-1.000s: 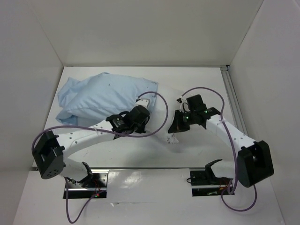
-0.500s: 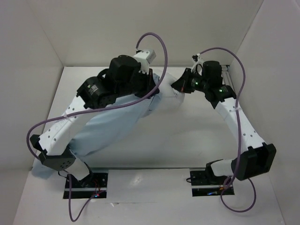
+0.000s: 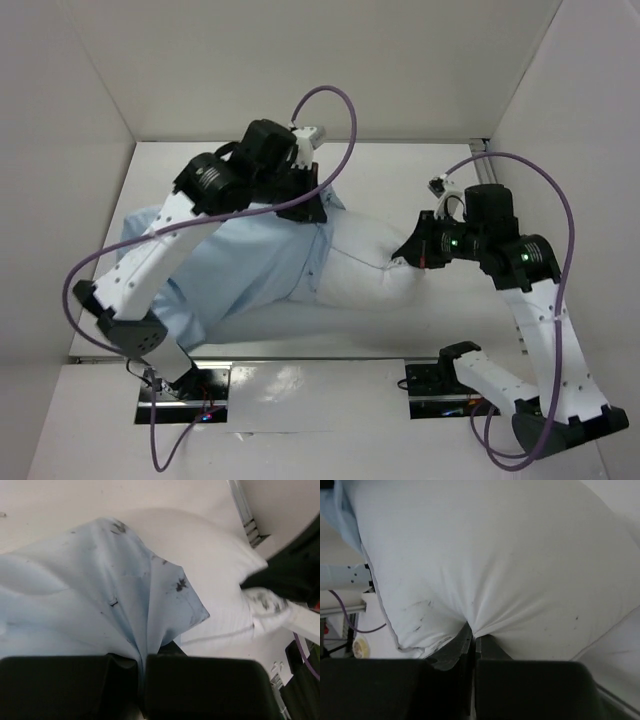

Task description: Put the pillow into the pillowcase

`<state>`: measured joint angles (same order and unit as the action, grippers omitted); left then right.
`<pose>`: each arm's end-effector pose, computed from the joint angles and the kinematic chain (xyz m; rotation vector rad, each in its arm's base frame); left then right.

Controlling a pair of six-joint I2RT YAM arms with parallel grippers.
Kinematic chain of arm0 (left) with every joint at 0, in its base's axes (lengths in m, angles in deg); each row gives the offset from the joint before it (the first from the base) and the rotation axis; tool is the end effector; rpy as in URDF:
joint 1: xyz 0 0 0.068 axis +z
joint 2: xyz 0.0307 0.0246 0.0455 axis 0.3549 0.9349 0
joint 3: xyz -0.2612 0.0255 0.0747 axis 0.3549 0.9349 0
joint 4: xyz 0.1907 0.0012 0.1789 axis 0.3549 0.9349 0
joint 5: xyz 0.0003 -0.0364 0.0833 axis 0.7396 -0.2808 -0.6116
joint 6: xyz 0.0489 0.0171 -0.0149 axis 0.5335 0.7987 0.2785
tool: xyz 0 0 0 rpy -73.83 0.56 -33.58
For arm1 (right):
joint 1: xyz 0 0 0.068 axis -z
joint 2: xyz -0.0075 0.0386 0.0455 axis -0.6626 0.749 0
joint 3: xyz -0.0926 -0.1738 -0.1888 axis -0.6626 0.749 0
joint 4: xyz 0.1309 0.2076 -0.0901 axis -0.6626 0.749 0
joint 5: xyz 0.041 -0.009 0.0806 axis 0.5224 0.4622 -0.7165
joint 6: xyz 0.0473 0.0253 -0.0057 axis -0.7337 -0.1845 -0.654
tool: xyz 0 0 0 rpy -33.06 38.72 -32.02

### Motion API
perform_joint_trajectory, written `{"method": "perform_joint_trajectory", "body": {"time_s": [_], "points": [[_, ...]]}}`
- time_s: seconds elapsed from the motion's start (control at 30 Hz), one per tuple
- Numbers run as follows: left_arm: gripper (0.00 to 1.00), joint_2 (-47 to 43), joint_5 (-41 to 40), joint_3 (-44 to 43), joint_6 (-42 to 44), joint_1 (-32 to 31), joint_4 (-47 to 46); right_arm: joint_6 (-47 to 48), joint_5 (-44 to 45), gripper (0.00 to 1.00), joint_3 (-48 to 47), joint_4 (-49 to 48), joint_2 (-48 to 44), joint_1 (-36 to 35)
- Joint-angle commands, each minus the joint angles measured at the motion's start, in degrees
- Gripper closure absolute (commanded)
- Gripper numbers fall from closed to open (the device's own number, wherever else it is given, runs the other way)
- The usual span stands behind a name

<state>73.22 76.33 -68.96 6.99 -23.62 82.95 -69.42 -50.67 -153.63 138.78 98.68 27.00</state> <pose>0.2104 -0.2121 0.4802 0.3233 2.2938 -0.8570 0.1416 0.0551 0.3988 -0.2513 2.2857 0.8821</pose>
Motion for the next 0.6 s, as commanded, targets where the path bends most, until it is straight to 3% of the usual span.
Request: {"method": "perform_joint_trajectory", "body": {"time_s": [0.0, 0.1, 0.13, 0.17, 0.2, 0.23, 0.27, 0.3, 0.33, 0.37, 0.4, 0.47, 0.5, 0.53, 0.57], "points": [[1.0, 9.9, 2.54, -5.28, 2.44, 6.59, -12.74, 0.15, -2.49, 1.0, 0.05, 10.72, 4.72, -0.53], [1.0, 22.88, 0.81, -12.47, 5.52, 7.93, -18.02, -4.17, -1.86, 1.0, 1.81, 3.72, 9.47, -0.53], [0.99, 25.99, 0.01, -17.19, 8.4, 8.62, -18.81, -7.75, -1.86, 1.0, 2.52, -3.71, 11.48, -0.53], [0.9, 28.89, -1.3, -19.76, 9.48, 9.24, -18.82, -9.27, -2.82, 1.0, 4.26, -8.3, 12.72, 0.26], [0.57, 31.44, -1.31, -22.31, 11.84, 9.25, -18.82, -10.67, -4.57, 1.0, 4.8, -12.88, 14.38, 0.96], [0.36, 34.77, -1.31, -24.43, 11.86, 10.64, -18.04, -13.39, -5.2, 1.0, 4.81, -16.84, 19.27, 2.1], [0.21, 34.81, -0.71, -26.19, 12.47, 10.65, -18.03, -15.07, -5.2, 0.98, 3.85, -24.88, 22.02, 4.37], [0.12, 34.81, -0.7, -26.21, 12.48, 11.61, -18.03, -16.74, -5.2, 0.89, 2.71, -28.27, 25.0, 5.35], [0.0, 33.85, -0.7, -25.34, 12.48, 12.49, -19.16, -19.36, -1.64, 0.73, 1.48, -31.09, 30.78, 6.14], [0.0, 30.62, -1.48, -22.98, 13.0, 12.5, -20.04, -20.17, 0.66, 0.59, -1.92, -34.07, 33.36, 7.37], [0.0, 28.59, -1.49, -21.74, 13.0, 13.37, -21.01, -20.18, 3.03, 0.33, -3.44, -35.23, 35.56, 7.38], [0.01, 22.72, -3.42, -18.75, 14.14, 14.17, -23.03, -20.01, 9.64, 0.2, -8.43, -34.46, 40.65, 9.48], [0.06, 20.94, -4.47, -18.04, 14.15, 14.86, -23.04, -19.48, 10.69, 0.2, -9.94, -33.85, 41.72, 10.19], [0.12, 19.27, -6.57, -17.34, 14.15, 15.57, -23.04, -18.87, 12.18, 0.18, -11.0, -33.06, 42.43, 11.07], [0.26, 17.77, -7.2, -15.41, 14.15, 15.57, -23.04, -18.34, 12.2, 0.17, -11.62, -32.53, 42.44, 12.9]]}}
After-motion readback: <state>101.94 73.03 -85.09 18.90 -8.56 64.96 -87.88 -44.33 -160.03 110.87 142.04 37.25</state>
